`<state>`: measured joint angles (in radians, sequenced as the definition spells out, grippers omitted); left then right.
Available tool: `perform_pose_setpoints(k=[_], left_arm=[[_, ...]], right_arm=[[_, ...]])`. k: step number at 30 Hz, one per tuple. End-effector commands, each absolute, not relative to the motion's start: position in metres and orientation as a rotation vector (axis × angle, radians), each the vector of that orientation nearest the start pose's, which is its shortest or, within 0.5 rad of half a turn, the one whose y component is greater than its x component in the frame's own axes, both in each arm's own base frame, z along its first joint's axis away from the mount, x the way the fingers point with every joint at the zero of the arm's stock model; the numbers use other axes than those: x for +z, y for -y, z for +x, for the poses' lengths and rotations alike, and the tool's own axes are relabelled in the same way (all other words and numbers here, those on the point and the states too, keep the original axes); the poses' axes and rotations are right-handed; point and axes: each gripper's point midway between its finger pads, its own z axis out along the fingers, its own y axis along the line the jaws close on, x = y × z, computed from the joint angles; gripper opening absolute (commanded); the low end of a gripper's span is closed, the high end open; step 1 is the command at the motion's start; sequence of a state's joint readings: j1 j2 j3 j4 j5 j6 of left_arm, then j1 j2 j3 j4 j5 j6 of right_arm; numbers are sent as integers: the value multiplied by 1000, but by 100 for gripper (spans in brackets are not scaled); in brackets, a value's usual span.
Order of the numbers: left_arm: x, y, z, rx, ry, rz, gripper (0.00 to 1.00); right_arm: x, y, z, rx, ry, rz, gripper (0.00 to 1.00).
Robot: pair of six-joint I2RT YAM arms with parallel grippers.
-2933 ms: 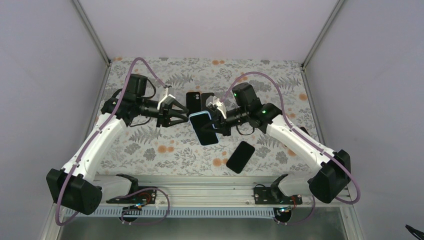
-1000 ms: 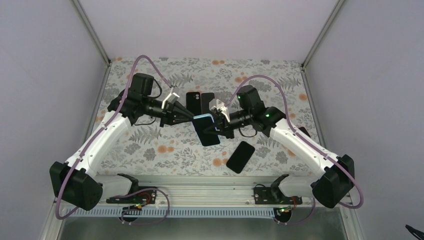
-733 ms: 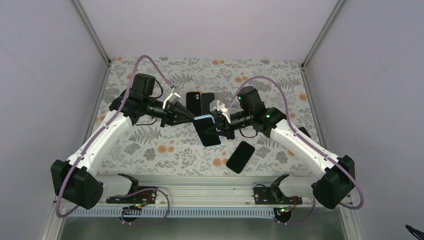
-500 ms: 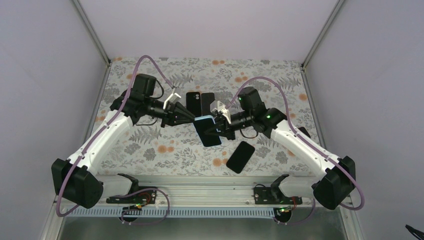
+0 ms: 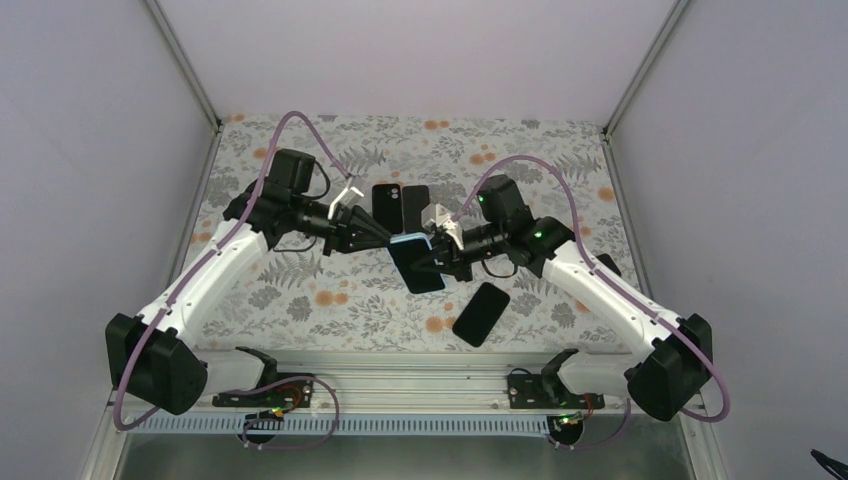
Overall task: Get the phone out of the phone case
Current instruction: Remove the phone case from the phone.
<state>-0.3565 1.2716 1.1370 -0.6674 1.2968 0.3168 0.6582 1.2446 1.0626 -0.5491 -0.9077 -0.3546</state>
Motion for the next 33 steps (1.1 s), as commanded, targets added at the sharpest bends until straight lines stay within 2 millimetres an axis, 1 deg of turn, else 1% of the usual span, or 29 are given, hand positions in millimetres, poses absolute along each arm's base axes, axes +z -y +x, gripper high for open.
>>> perform_pose_setpoints(k=[1,12,14,16,17,18,20,22,25,27,30,33], left_arm=[[284,242,245,-1294,-1750,1143,2],[280,240,250,-1266,-1765,1126,2],[282,240,250,-1259,-1756,1131,2],[288,240,246,-1259,-1731,1143,3],[292,240,243,-1262,-1712,1154,5],[297,240,240,-1267,-1691,1166,8],[306,238,233,-1264,-1654,1189,20],[314,237,227,-1254,-1623,1213,30],[323,236,216,-1259,-1581,1242,37],[324,235,212,-1266,-1575,1247,43],[321,235,213,-1259,-1588,1233,49],[317,236,215,-1273,-1602,1208,53]], right_arm=[[296,-293,107,1398,-1330,-1638,4],[292,-292,105,1382,-1327,-1652,4],[293,-292,106,1383,-1333,-1644,4],[296,-294,110,1390,-1356,-1615,4],[297,-295,115,1398,-1376,-1592,4],[299,-296,119,1401,-1390,-1571,4],[302,-297,130,1410,-1441,-1514,4],[307,-297,141,1407,-1466,-1469,4],[314,-296,155,1421,-1508,-1396,4],[319,-294,165,1434,-1533,-1344,4],[338,-291,187,1440,-1543,-1243,4],[368,-288,208,1457,-1509,-1161,4]])
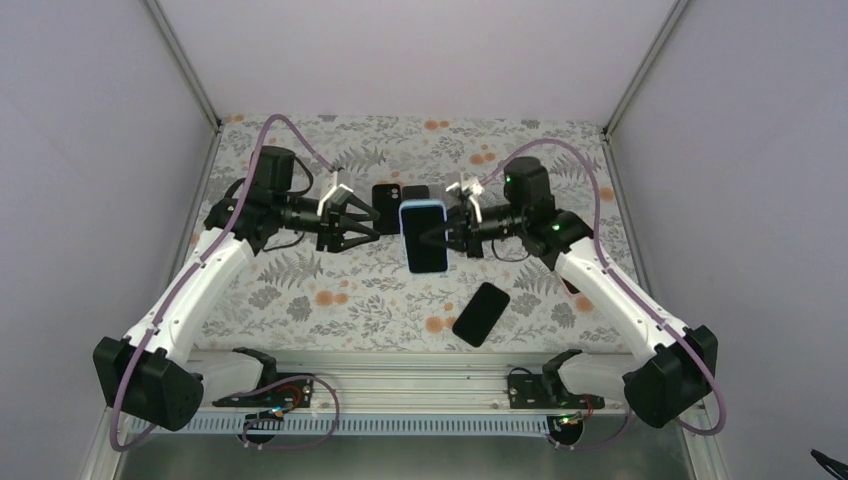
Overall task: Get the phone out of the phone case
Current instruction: Remove the phone case from the phone.
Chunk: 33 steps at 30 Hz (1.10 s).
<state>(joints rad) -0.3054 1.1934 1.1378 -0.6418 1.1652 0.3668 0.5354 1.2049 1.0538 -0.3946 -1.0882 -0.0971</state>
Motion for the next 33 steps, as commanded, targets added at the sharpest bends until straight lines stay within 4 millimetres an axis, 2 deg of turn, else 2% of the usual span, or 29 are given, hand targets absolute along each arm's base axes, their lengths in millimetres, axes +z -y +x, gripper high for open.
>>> perform_pose_setpoints(k=[1,6,11,24,33], left_arm=[[316,237,215,-1279,-1606,1204,53],[318,241,210,-1304,-1600,1219,54],[322,247,204,-1346,-1584,1233,54],[342,268,212,-1438,-1542,1255,51],[346,272,201,-1498,-1499,1299,50]], right_arm=[[379,-287,213,1471,-1496,-1144,4],[418,-287,229,1518,-1468,-1068,4],[433,-287,232,1576,-1469,-1018,4],[428,-286,236,1601,-1491,-971,4],[421,-287,242,1552,-1510,-957,4]])
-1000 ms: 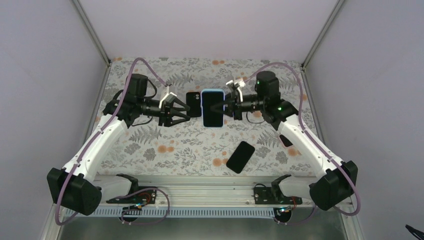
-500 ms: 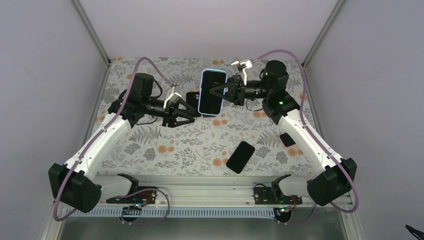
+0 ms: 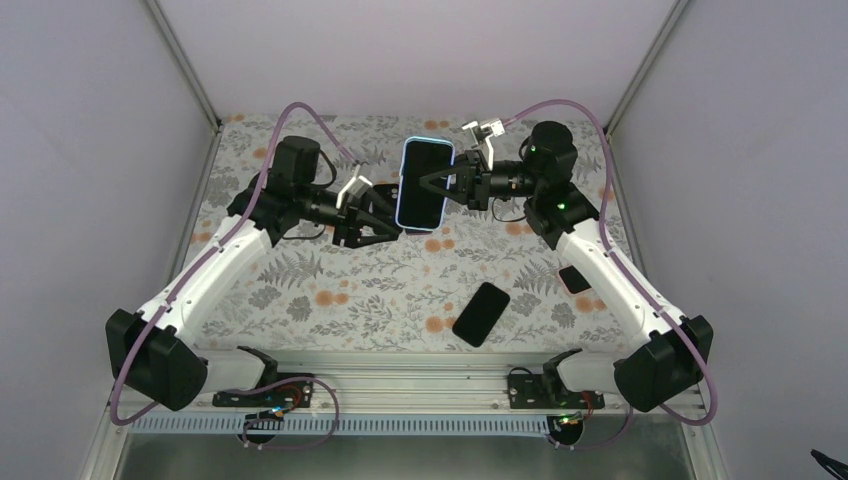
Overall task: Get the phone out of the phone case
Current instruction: Remove the phone case from the phone.
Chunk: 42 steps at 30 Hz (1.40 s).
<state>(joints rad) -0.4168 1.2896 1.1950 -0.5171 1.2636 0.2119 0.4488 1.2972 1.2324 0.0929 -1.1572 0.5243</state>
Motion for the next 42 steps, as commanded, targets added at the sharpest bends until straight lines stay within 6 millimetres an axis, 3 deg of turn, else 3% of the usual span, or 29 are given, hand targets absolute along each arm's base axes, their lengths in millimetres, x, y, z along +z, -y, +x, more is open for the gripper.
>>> perform_pose_setpoints(k=[1,11,18,24,34,42], left_arm=[[346,273,202,-1496,-1504,1295,49],[345,276,211,-1491,-1538,1263,39],[338,277,216,-1473,-1557,1258,20],[330,277,222,-1415,-1581,1251,4],[323,277,232,-1349,-1619,1228,2],[317,276,235,-1315,-1638,1222,2]], right_arm=[[421,-287,243,1550,-1511,-956,4],[411,-288,245,1555,-1528,-951,4],[413,-288,242,1570,-1521,-960,4],[420,-285,221,1671,-1473,-1038,4],[427,-282,187,1795,-1422,-1178,4],[431,-282,175,1832,-1408,-1230,4]])
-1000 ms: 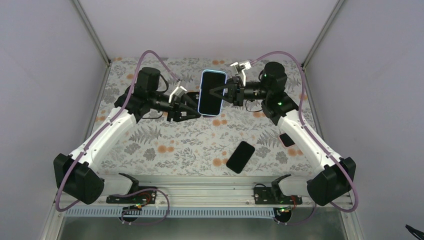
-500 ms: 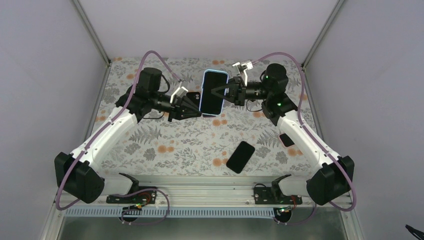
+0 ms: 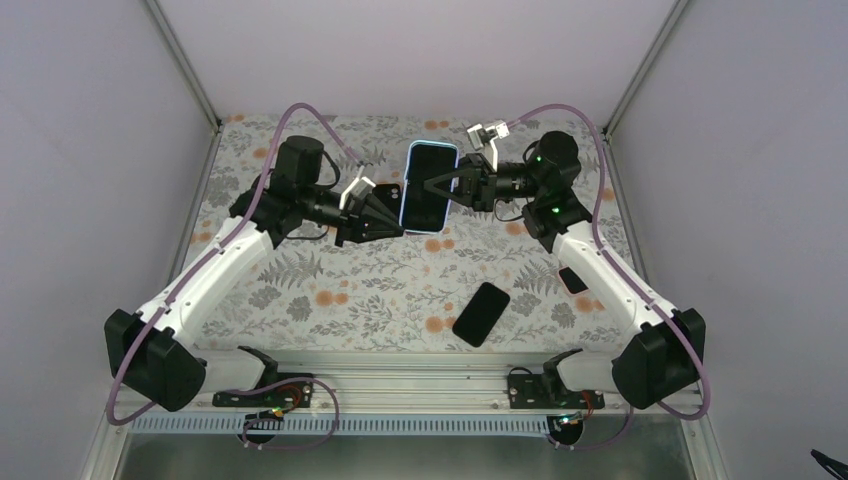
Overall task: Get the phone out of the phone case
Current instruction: Remove the phone case from the phone.
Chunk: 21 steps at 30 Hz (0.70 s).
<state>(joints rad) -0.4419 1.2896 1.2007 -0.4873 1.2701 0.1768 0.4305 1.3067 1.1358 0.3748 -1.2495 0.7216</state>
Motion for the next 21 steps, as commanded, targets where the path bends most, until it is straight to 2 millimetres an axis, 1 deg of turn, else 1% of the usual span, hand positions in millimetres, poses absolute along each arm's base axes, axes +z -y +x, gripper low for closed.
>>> perform_pose_setpoints(k=[1,6,12,15,21], left_arm=[[316,276,236,-1310,-1641,1221,2],[310,275,238,-1296,-1659,1215,3],[305,274,238,-1278,-1669,1218,2],[302,273,241,-1246,-1684,1210,2],[299,269,253,-1205,-1724,1168,2]], right_arm=[[431,-281,173,1833,-1403,-1238,4],[433,-280,166,1835,-1387,-1270,4],[438,-278,162,1827,-1366,-1301,4],[438,-278,159,1829,-1359,-1319,4],[434,-278,143,1846,-1327,-1402,4]])
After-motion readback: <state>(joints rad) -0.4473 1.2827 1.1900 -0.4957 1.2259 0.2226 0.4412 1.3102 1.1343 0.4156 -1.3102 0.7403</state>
